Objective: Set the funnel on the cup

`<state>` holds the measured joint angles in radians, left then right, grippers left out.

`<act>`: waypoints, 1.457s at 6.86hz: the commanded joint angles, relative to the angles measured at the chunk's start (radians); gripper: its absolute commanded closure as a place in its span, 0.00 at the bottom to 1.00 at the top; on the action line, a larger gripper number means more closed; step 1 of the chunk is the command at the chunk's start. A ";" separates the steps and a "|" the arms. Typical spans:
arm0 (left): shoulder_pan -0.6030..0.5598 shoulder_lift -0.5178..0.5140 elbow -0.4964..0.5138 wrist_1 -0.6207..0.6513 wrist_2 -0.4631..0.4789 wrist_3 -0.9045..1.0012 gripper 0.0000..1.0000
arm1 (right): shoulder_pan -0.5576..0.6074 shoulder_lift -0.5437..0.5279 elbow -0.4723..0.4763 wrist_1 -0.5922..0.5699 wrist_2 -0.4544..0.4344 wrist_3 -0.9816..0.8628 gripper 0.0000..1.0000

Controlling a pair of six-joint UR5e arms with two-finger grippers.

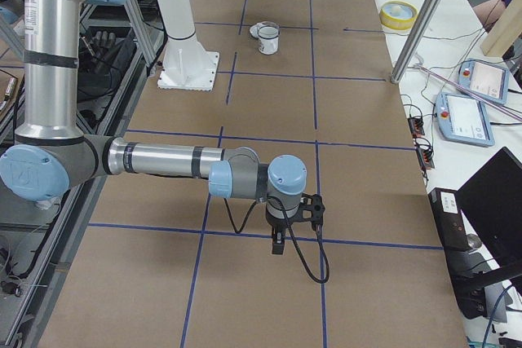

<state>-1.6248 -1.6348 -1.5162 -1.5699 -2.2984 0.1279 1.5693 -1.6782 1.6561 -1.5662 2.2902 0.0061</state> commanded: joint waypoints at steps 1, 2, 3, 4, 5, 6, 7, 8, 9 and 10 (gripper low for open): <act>-0.006 0.056 -0.040 -0.030 -0.055 0.006 0.00 | 0.000 0.000 -0.001 0.000 0.000 0.000 0.00; -0.006 0.056 -0.073 -0.025 -0.055 -0.023 0.00 | 0.000 0.000 -0.001 0.000 0.000 0.000 0.00; -0.006 0.076 -0.102 -0.027 -0.053 -0.034 0.00 | 0.000 0.000 -0.001 0.000 0.000 0.000 0.00; -0.006 0.113 -0.119 -0.038 -0.052 -0.036 0.00 | 0.000 0.000 -0.001 0.000 0.000 0.000 0.00; -0.004 0.119 -0.163 -0.038 -0.050 -0.069 0.00 | 0.000 0.000 0.001 0.000 0.000 0.000 0.00; -0.006 0.119 -0.168 -0.041 -0.055 -0.162 0.00 | 0.000 0.000 -0.001 0.000 0.000 0.000 0.00; -0.004 0.115 -0.168 -0.051 -0.055 -0.184 0.00 | 0.000 0.000 0.001 0.000 0.000 0.000 0.00; -0.003 0.115 -0.165 -0.109 -0.052 -0.188 0.00 | 0.000 0.000 0.001 0.000 0.000 0.000 0.00; -0.003 0.110 -0.153 -0.116 -0.043 -0.186 0.00 | 0.000 0.000 0.001 0.000 0.000 0.000 0.00; -0.003 0.115 -0.154 -0.098 -0.052 -0.179 0.00 | 0.000 0.000 0.001 0.000 0.000 0.000 0.00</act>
<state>-1.6279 -1.5219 -1.6733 -1.6727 -2.3465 -0.0548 1.5693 -1.6782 1.6566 -1.5662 2.2902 0.0061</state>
